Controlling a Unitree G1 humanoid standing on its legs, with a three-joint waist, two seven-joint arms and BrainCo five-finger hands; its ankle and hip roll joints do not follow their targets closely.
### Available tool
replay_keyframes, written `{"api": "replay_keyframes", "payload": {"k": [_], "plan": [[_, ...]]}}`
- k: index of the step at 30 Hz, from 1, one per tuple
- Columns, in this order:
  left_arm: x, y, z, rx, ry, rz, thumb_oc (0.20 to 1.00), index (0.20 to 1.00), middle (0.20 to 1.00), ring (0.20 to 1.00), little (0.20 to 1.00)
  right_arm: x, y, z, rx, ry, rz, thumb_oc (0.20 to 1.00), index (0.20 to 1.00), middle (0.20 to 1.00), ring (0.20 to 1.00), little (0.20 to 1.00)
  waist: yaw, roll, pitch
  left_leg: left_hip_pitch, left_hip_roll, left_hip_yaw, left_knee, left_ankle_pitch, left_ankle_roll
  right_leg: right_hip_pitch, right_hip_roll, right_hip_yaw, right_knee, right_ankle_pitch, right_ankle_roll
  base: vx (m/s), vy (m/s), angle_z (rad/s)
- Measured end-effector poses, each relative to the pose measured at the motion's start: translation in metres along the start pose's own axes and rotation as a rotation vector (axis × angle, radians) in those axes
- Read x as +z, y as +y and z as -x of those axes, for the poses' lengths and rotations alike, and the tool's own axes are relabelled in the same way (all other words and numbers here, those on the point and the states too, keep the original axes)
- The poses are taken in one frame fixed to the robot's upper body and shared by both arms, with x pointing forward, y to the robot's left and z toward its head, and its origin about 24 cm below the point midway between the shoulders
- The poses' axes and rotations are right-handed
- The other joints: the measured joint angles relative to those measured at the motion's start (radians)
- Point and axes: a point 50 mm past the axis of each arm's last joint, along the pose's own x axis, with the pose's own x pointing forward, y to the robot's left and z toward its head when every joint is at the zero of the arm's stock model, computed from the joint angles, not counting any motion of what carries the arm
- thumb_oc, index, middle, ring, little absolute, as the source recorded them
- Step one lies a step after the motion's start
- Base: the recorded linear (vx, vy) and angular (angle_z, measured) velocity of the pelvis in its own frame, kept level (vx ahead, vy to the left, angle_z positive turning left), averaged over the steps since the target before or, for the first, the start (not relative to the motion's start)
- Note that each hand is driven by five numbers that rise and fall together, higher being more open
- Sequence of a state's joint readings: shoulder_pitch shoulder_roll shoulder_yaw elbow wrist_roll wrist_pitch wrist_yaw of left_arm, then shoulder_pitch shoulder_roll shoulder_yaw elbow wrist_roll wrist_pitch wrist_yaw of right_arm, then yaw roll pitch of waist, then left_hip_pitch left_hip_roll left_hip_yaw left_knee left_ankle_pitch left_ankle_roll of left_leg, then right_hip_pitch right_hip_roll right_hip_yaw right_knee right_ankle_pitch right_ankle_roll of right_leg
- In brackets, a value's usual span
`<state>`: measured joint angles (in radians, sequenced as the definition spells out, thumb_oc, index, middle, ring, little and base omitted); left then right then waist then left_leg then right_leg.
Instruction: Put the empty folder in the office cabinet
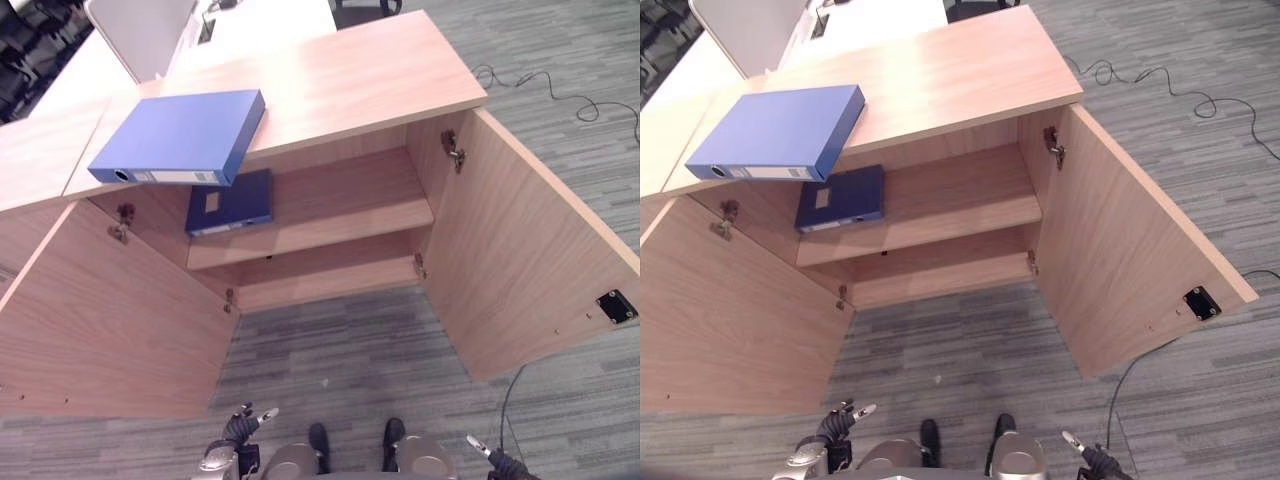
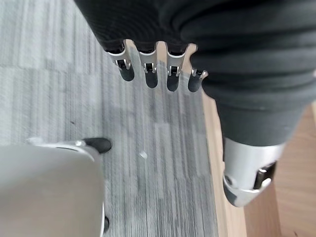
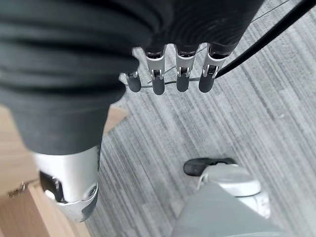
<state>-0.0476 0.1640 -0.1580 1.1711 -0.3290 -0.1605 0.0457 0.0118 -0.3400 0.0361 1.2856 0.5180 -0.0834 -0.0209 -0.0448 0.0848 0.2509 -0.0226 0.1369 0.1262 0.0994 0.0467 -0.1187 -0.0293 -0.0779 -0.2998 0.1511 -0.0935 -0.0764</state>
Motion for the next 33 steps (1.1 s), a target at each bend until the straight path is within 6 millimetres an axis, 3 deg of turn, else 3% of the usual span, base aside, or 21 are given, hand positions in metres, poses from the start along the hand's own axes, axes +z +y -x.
{"api": "replay_keyframes", "payload": {"k": [2,4,7,8,9,10,12,13,15,17,20,22,23,25,27,28,29,30,31,33], "plan": [[-0.002,0.002,0.0,0.012,0.009,0.001,1.0,1.0,1.0,1.0,1.0,0.005,0.002,-0.001,0.004,-0.009,0.003,1.0,1.0,1.0,1.0,1.0,-0.003,-0.005,0.003,0.012,0.056,-0.022,-0.023,0.005,-0.019,0.007,-0.014,-0.016,-0.003,0.02,0.008,0.0,0.093,0.06],[-0.002,0.003,0.0,0.015,0.013,-0.003,1.0,1.0,1.0,1.0,1.0,0.005,0.002,-0.001,0.008,-0.01,0.016,1.0,1.0,1.0,1.0,1.0,-0.002,-0.015,0.006,0.036,0.115,-0.04,-0.049,0.023,-0.025,0.022,-0.03,-0.014,0.004,0.0,0.029,0.0,0.165,0.19],[0.002,-0.001,-0.001,0.004,0.001,-0.003,1.0,1.0,1.0,1.0,1.0,0.009,0.003,-0.001,0.01,-0.021,0.034,1.0,1.0,1.0,1.0,1.0,-0.001,-0.02,0.008,0.033,0.166,-0.046,-0.055,0.033,-0.046,0.031,-0.062,-0.033,0.006,0.01,0.067,0.05,0.217,0.23],[0.007,-0.003,-0.003,0.0,-0.014,-0.004,1.0,1.0,1.0,1.0,1.0,0.006,-0.002,-0.001,0.0,-0.011,0.036,1.0,1.0,1.0,1.0,1.0,-0.002,-0.012,0.002,0.028,0.188,-0.013,-0.063,0.042,-0.035,0.051,-0.085,-0.047,0.019,0.001,0.118,0.11,0.239,0.52],[0.006,-0.009,-0.002,-0.015,-0.017,0.002,1.0,1.0,1.0,1.0,1.0,0.004,-0.012,0.0,-0.019,-0.006,0.049,1.0,1.0,1.0,1.0,1.0,0.0,0.019,-0.014,0.034,0.197,-0.003,-0.062,0.121,0.012,0.044,-0.091,-0.043,0.038,-0.006,0.167,0.14,0.348,0.42],[0.005,-0.007,-0.002,-0.008,-0.015,0.0,1.0,1.0,1.0,1.0,1.0,0.003,-0.01,0.0,-0.016,-0.004,0.048,1.0,1.0,1.0,1.0,1.0,0.002,0.018,-0.025,0.049,0.189,0.003,-0.069,0.07,-0.032,0.047,-0.106,-0.028,0.04,-0.004,0.188,0.15,0.437,0.32],[0.017,0.005,-0.004,0.019,-0.041,-0.018,1.0,1.0,1.0,1.0,1.0,-0.001,0.006,0.0,0.027,0.011,0.04,1.0,1.0,1.0,1.0,1.0,0.022,-0.028,-0.04,0.028,0.122,0.025,-0.066,-0.002,-0.05,0.087,-0.183,-0.043,0.007,0.026,0.233,0.09,0.288,0.6],[0.02,0.017,-0.004,0.048,-0.048,-0.026,1.0,1.0,1.0,1.0,1.0,-0.003,0.019,0.0,0.055,0.019,0.027,1.0,1.0,1.0,1.0,1.0,0.048,-0.066,-0.05,0.028,0.08,0.023,-0.068,-0.009,-0.045,0.095,-0.213,-0.031,-0.012,0.05,0.24,0.17,0.408,0.49],[0.019,0.033,-0.003,0.085,-0.041,-0.045,1.0,1.0,1.0,1.0,1.0,-0.002,0.036,0.0,0.1,0.014,0.014,1.0,1.0,1.0,1.0,1.0,0.068,-0.09,-0.064,0.029,0.061,0.015,-0.057,-0.024,-0.028,0.114,-0.226,-0.027,-0.034,0.097,0.218,0.14,0.37,0.25],[0.012,0.048,0.0,0.122,-0.004,-0.063,1.0,1.0,1.0,1.0,1.0,-0.003,0.049,0.0,0.133,0.016,0.0,1.0,1.0,1.0,1.0,1.0,0.093,-0.118,-0.074,0.001,0.036,-0.009,0.004,-0.086,-0.009,0.126,-0.255,-0.011,0.003,0.133,0.207,0.08,0.33,0.41],[0.006,0.05,0.001,0.127,0.019,-0.066,1.0,1.0,1.0,1.0,1.0,-0.004,0.051,0.001,0.134,0.02,-0.015,1.0,1.0,1.0,1.0,1.0,0.105,-0.143,-0.086,-0.011,-0.001,-0.012,0.023,-0.111,0.014,0.114,-0.299,-0.011,0.036,0.16,0.211,0.07,0.271,0.2],[0.003,0.051,0.002,0.123,0.032,-0.078,1.0,1.0,1.0,1.0,1.0,0.0,0.064,0.001,0.166,0.007,-0.028,1.0,1.0,1.0,1.0,1.0,0.107,-0.163,-0.088,-0.038,-0.036,0.003,0.048,-0.12,0.058,0.047,-0.344,0.012,0.097,0.249,0.219,0.14,0.568,-0.12],[0.003,0.05,0.002,0.118,0.033,-0.09,1.0,1.0,1.0,1.0,1.0,0.0,0.068,0.002,0.176,0.009,-0.022,1.0,1.0,1.0,1.0,1.0,0.113,-0.158,-0.086,-0.03,-0.048,0.034,0.057,-0.124,0.076,0.014,-0.359,0.031,0.109,0.327,0.222,0.11,0.463,-0.3],[0.003,0.056,0.002,0.131,0.033,-0.096,1.0,1.0,1.0,1.0,1.0,-0.001,0.074,0.002,0.191,0.009,-0.024,1.0,1.0,1.0,1.0,1.0,0.114,-0.157,-0.082,-0.018,-0.071,0.048,0.047,-0.126,0.108,-0.005,-0.372,0.008,0.144,0.361,0.229,0.09,0.25,-0.21],[0.004,0.058,0.003,0.134,0.032,-0.104,1.0,1.0,1.0,1.0,1.0,0.001,0.075,0.002,0.192,0.003,-0.025,1.0,1.0,1.0,1.0,1.0,0.117,-0.138,-0.068,0.011,-0.085,0.06,0.013,-0.114,0.125,-0.007,-0.382,0.013,0.136,0.447,0.252,0.14,0.199,-0.12],[0.007,0.056,0.002,0.129,0.021,-0.11,1.0,1.0,1.0,1.0,1.0,0.004,0.074,0.002,0.19,-0.015,-0.027,1.0,1.0,1.0,1.0,1.0,0.11,-0.116,-0.055,0.042,-0.089,0.046,-0.031,-0.112,0.146,-0.035,-0.374,0.043,0.173,0.406,0.309,0.16,0.075,-0.08],[0.005,0.057,0.003,0.13,0.025,-0.109,1.0,1.0,1.0,1.0,1.0,0.01,0.074,0.002,0.201,-0.037,-0.033,1.0,1.0,1.0,1.0,1.0,0.103,-0.089,-0.048,0.08,-0.079,0.042,-0.103,-0.086,0.157,-0.054,-0.307,0.093,0.196,0.25,0.324,0.14,-0.033,0.11],[0.008,0.058,0.002,0.131,0.014,-0.114,1.0,1.0,1.0,1.0,1.0,0.01,0.073,0.002,0.197,-0.035,-0.055,1.0,1.0,1.0,1.0,1.0,0.089,-0.087,-0.051,0.093,-0.083,0.033,-0.142,-0.062,0.153,-0.056,-0.253,0.097,0.13,0.172,0.321,0.1,-0.107,0.19],[0.01,0.058,0.002,0.13,0.007,-0.115,1.0,1.0,1.0,1.0,1.0,0.008,0.072,0.002,0.194,-0.029,-0.062,1.0,1.0,1.0,1.0,1.0,0.088,-0.091,-0.05,0.105,-0.092,0.032,-0.159,-0.051,0.151,-0.057,-0.237,0.09,0.066,0.169,0.317,0.06,-0.141,0.3],[0.01,0.055,0.002,0.126,0.008,-0.111,1.0,1.0,1.0,1.0,1.0,0.002,0.068,0.002,0.182,-0.011,-0.06,1.0,1.0,1.0,1.0,1.0,0.081,-0.093,-0.05,0.108,-0.098,0.028,-0.165,-0.039,0.134,-0.036,-0.246,0.011,-0.078,0.181,0.305,0.04,-0.138,0.22]]}}
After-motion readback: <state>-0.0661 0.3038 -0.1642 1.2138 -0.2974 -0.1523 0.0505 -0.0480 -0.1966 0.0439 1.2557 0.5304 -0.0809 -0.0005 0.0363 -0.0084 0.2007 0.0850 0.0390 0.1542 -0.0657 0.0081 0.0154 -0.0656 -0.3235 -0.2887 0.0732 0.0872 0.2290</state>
